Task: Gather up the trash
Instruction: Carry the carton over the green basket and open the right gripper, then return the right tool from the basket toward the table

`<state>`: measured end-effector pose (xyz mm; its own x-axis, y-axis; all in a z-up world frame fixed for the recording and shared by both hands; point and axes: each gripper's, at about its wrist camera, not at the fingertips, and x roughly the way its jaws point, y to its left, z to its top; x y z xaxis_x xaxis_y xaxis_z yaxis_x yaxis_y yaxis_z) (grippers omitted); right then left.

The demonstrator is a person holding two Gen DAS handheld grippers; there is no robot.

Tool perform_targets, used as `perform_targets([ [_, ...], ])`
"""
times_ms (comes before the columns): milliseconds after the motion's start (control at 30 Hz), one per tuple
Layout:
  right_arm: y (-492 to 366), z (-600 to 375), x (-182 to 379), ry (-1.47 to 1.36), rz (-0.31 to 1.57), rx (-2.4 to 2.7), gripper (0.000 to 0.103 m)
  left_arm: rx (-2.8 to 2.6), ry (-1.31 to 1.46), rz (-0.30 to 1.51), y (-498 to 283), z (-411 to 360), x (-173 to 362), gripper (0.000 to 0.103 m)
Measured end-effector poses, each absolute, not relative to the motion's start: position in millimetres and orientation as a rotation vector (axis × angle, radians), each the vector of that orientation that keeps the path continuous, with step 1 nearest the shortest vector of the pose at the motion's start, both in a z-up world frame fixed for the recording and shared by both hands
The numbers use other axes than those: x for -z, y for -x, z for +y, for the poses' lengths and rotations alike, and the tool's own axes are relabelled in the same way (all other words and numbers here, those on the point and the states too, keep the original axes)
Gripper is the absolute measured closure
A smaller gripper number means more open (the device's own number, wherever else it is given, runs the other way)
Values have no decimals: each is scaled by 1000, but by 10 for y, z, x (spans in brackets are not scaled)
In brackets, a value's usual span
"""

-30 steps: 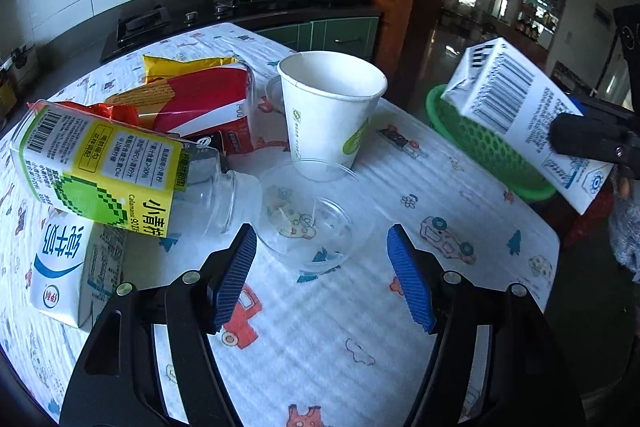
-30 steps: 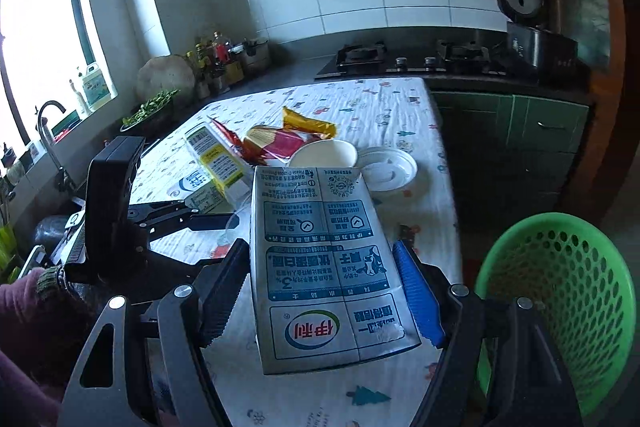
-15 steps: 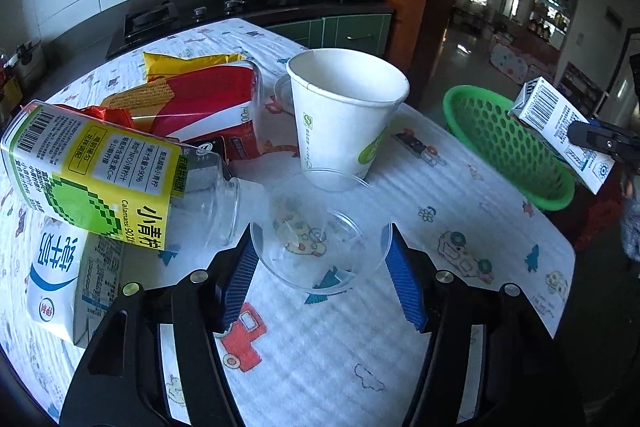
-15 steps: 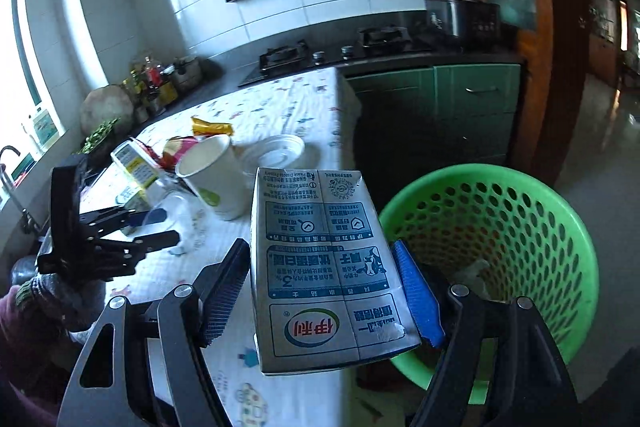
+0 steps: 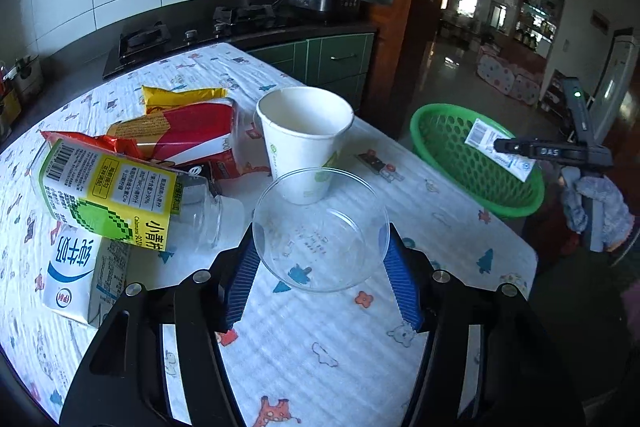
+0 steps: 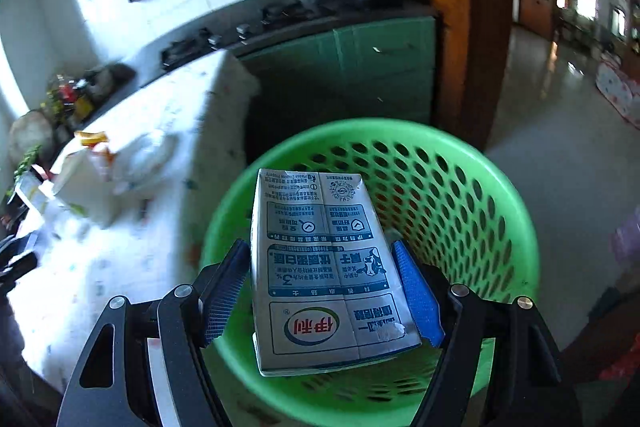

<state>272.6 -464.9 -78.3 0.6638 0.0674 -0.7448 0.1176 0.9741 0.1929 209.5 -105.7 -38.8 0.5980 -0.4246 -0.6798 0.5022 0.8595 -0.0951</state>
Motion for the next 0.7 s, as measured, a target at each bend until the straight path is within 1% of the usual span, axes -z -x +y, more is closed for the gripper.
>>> perform_targets([
  [333,-2971,-5024,1209,-257,909,135,32,652,-129,727,-2110,-1636,153,44],
  [533,-2948,-5143,1215,-261,891,142,32,723,-153,738,-2229,-2143,117,44],
  [700,-2733,-5124,1070,-235,836,124,32,775,-187,766,-2380,-2622,173,44],
])
